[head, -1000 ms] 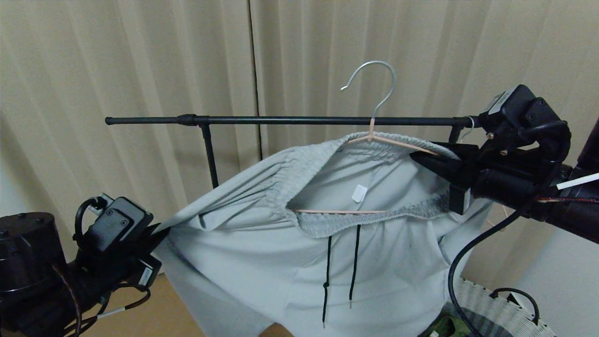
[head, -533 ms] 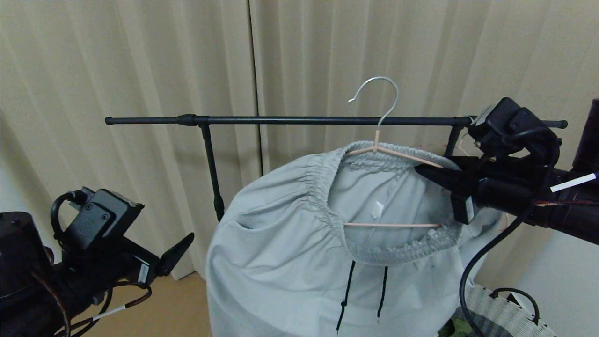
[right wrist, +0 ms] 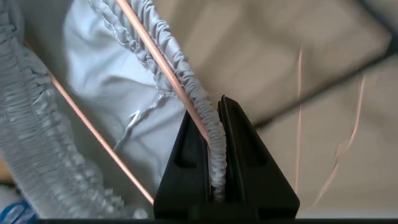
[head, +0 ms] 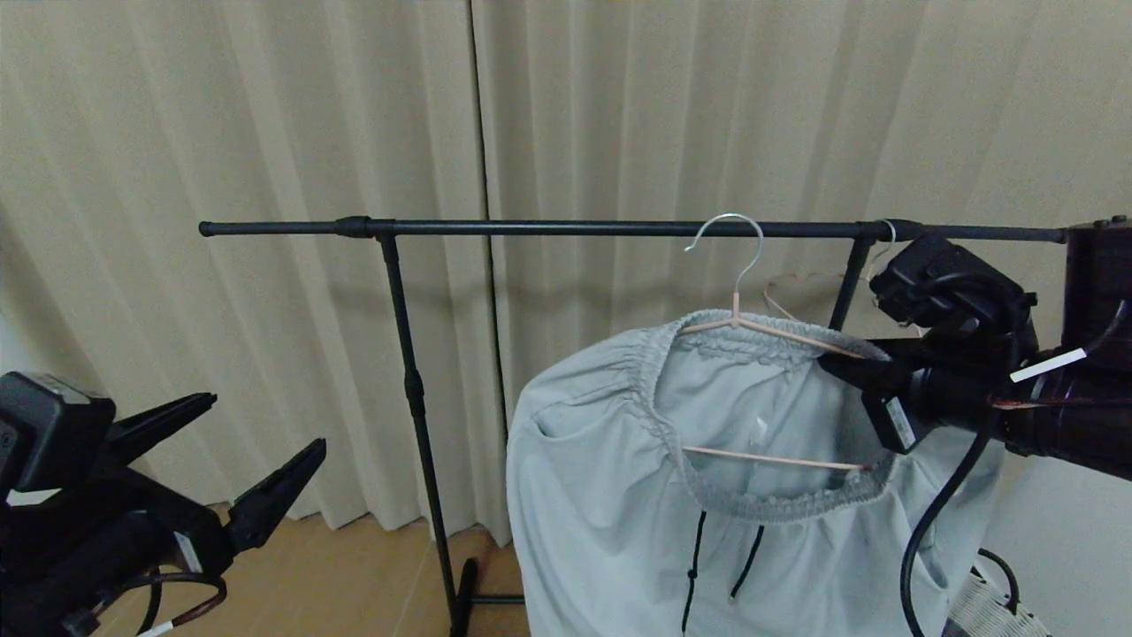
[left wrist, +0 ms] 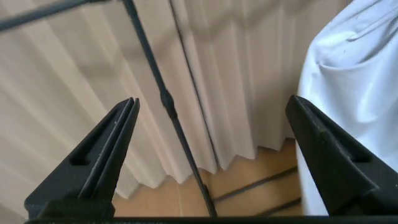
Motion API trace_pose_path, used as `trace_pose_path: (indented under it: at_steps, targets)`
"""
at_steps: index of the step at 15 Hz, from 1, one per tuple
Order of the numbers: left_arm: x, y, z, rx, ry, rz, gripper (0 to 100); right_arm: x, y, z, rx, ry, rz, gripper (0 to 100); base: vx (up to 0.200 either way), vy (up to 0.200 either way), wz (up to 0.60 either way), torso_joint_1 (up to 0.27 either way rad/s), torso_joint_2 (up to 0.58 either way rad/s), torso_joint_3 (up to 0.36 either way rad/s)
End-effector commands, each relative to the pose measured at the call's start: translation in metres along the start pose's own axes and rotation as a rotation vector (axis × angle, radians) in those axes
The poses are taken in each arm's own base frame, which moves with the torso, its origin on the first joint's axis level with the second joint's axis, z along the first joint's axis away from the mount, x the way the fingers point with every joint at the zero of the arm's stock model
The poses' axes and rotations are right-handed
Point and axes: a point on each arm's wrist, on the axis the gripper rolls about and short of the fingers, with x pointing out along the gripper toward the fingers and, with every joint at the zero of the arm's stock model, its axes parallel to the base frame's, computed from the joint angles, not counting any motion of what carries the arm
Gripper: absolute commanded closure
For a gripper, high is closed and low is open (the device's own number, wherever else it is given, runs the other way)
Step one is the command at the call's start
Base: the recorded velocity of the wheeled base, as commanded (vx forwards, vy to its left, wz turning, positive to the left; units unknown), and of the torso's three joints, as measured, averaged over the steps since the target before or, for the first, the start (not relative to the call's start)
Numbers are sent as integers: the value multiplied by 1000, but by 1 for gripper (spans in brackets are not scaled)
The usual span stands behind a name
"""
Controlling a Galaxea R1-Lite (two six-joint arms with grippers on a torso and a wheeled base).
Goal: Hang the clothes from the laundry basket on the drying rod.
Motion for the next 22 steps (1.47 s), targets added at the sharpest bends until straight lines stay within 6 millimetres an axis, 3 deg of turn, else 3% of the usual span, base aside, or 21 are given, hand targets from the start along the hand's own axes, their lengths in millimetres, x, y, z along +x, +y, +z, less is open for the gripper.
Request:
trace_pose_path:
  at_steps: [1, 8, 13, 19, 22]
  targets:
    - [-18, 0, -7, -7, -10, 17, 0, 0, 0, -4, 36, 51, -26, 100, 0, 0, 0, 0, 0, 0]
    - [-13, 3, 1, -12, -33, 33, 0, 3, 0, -6, 119, 92, -62, 100, 0, 0, 0, 0, 0, 0]
    - [-15, 4, 1, -12, -39, 38, 0, 11, -6, -7, 141, 100, -86, 100, 200, 0, 0, 0, 5, 6]
    - [-16, 4, 0, -11, -38, 36, 0, 46, -12, -2, 238, 136, -114, 100, 200, 0, 0, 7, 2, 3]
    - [-18, 4, 2, -6, -51, 36, 0, 59, -12, -1, 235, 158, -142, 100, 0, 0, 0, 0, 0, 0]
